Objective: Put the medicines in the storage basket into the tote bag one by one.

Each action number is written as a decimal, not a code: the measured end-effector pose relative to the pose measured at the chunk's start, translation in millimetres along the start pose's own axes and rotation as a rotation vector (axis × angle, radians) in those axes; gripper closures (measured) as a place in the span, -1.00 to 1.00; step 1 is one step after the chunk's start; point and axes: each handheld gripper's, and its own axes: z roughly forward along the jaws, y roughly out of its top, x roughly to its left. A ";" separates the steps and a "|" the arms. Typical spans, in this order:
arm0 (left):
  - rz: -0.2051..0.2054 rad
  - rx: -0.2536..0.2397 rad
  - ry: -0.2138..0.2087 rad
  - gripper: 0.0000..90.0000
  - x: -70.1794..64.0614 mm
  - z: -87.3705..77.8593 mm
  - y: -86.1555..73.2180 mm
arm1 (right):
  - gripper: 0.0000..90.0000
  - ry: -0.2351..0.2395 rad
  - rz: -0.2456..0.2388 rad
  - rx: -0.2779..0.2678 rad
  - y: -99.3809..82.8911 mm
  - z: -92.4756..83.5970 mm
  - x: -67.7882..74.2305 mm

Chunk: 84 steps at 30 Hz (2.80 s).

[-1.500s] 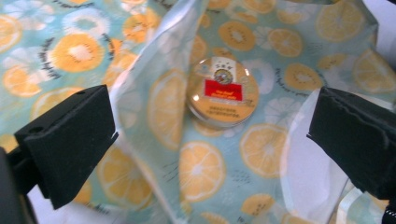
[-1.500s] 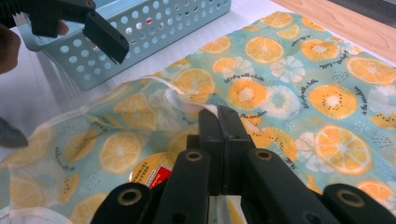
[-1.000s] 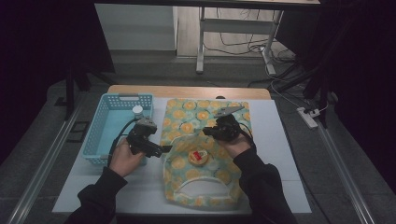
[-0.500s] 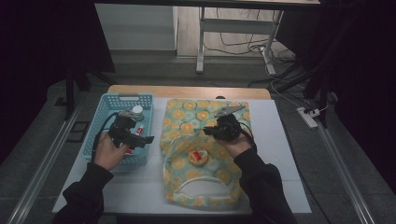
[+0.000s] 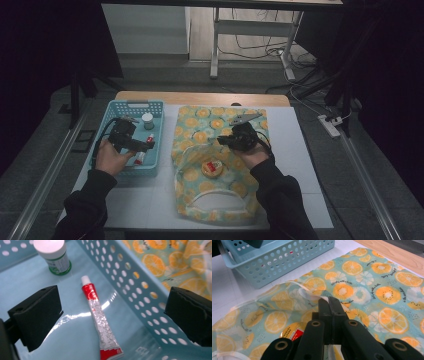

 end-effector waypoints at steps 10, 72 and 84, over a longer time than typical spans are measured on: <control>0.005 0.064 0.006 -1.00 7.5 12.6 7.1 | 1.00 0.002 -0.004 -0.001 0.3 -0.6 0.1; -0.090 0.348 0.030 0.61 17.9 55.3 11.6 | 1.00 -0.007 -0.010 0.001 0.5 -0.7 -0.3; -0.073 0.314 0.034 0.62 16.7 42.2 14.9 | 1.00 -0.007 -0.006 0.000 0.6 -1.3 -0.2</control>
